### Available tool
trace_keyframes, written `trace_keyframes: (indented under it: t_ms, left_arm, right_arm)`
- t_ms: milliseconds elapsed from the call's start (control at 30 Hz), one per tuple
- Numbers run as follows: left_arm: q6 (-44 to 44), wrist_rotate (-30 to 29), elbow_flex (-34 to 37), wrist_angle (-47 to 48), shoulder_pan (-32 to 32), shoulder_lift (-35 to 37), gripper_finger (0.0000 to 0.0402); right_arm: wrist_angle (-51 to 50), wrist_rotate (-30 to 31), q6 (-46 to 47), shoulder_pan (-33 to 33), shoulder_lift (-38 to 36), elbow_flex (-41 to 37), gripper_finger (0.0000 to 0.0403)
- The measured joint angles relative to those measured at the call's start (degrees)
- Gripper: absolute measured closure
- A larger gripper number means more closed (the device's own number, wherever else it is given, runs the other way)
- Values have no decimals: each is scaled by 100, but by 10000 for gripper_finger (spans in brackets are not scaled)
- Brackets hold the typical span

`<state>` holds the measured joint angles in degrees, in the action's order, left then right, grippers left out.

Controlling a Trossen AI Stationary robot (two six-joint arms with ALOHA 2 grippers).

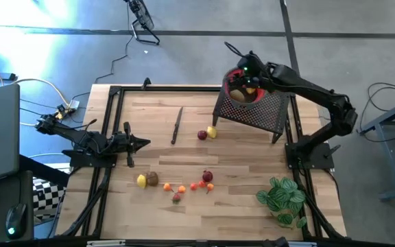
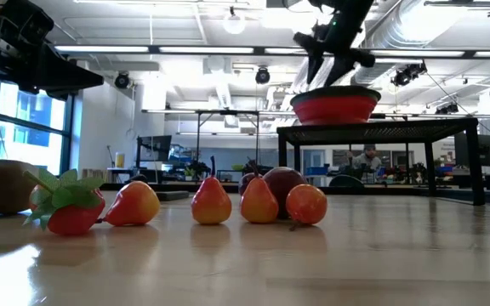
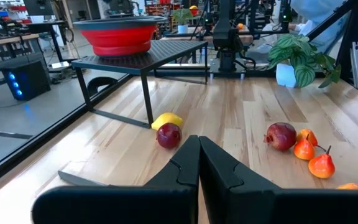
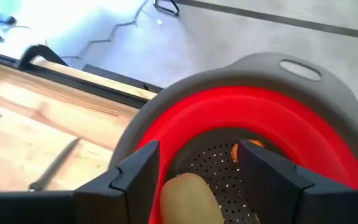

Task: Pick & Place Fruit
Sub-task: Put the red pomegranate into the red strainer bowl on the shelf

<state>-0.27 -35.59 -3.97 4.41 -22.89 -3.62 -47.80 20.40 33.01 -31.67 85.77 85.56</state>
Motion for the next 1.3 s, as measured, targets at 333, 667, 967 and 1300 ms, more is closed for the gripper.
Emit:
trace_keyframes:
  t_ms: [333, 667, 967, 1300]
  left_arm:
    - [-2, 0, 0, 0, 2, -2, 402]
    - [-2, 0, 0, 0, 1, -2, 402]
    - [-2, 0, 0, 0, 0, -2, 402]
    - [-2, 1, 0, 0, 1, -2, 402]
  right_arm:
    - [-257, -470, -168, 362, -123, 2, 246]
    - [-264, -1040, -325, 1082, -126, 2, 294]
    - [-255, -626, 438, 2288, -123, 2, 326]
    - [-183, 597, 1073, 3649, 156, 0, 340]
